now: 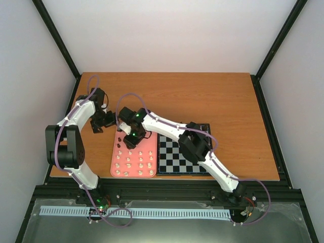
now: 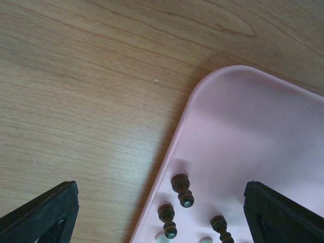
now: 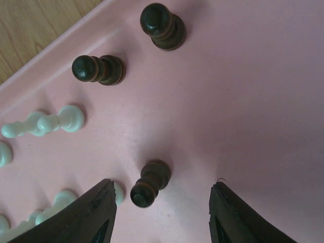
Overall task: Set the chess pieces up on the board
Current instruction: Pick up the chess piece from the storage box, then place the chess piece on the chessboard.
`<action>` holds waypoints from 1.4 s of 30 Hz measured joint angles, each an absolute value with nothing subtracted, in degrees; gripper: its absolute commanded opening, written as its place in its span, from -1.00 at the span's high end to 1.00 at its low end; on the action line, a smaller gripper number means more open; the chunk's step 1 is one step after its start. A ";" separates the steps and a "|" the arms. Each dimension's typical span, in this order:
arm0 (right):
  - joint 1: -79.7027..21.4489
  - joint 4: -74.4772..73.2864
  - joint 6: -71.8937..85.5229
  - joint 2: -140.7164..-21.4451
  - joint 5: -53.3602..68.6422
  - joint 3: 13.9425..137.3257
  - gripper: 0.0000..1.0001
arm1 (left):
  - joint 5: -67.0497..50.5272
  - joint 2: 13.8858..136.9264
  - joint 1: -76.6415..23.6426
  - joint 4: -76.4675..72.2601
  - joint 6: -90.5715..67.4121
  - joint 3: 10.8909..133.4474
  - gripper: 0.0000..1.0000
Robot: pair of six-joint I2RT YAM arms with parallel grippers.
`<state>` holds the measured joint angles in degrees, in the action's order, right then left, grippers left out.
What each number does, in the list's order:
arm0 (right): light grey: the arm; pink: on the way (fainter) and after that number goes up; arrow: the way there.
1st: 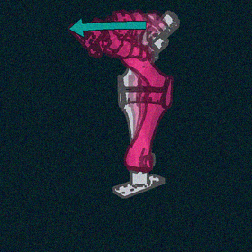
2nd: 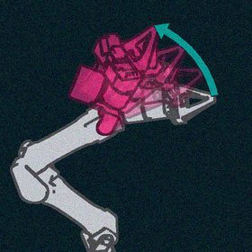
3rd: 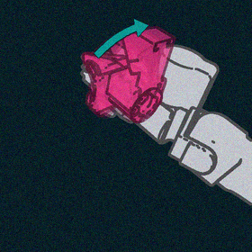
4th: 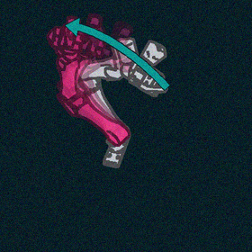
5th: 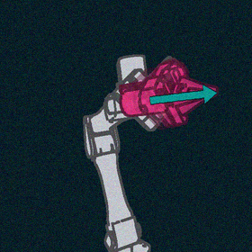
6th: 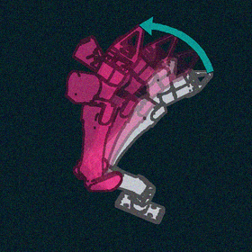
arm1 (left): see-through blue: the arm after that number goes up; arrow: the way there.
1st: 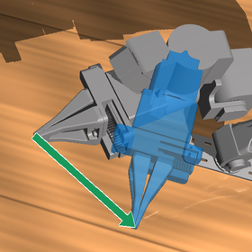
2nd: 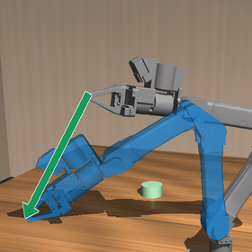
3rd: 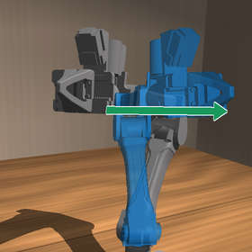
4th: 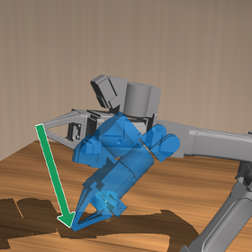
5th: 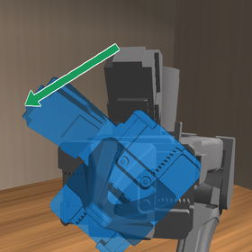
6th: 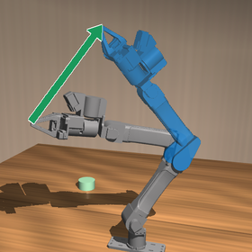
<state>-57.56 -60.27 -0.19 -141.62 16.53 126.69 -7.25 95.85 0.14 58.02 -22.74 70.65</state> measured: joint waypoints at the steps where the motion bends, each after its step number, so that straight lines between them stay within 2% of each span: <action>1: -57.60 -60.16 -0.19 -142.04 16.73 126.93 0.07 | -7.14 95.83 0.14 58.13 -22.83 70.63 -1.00; 7: -57.69 -59.68 0.10 -142.67 17.43 127.26 0.36 | -5.96 95.85 0.14 58.46 -23.88 70.61 -0.99; 12: -57.69 -59.46 0.14 -142.67 17.45 127.26 0.85 | -5.56 95.92 0.14 58.76 -24.25 70.61 -0.99; 15: -57.67 -59.33 0.08 -142.67 17.43 127.33 0.94 | -5.48 95.94 0.14 58.89 -24.29 70.61 -0.99; 27: -57.08 -59.13 0.49 -140.07 12.82 124.66 0.94 | -4.95 96.51 0.14 59.22 -24.29 70.65 -0.99; 37: -50.26 -55.46 3.99 -116.38 6.22 101.10 0.94 | -4.36 96.51 0.14 59.61 -24.27 70.76 -0.99; 42: -44.51 -53.95 5.04 -110.24 4.75 89.84 0.94 | -4.32 96.51 0.14 59.61 -24.27 70.76 -1.00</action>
<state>-44.51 -53.95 5.04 -110.24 4.75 89.84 -4.32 96.51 0.14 59.61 -24.27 70.76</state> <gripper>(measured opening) 0.070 0.998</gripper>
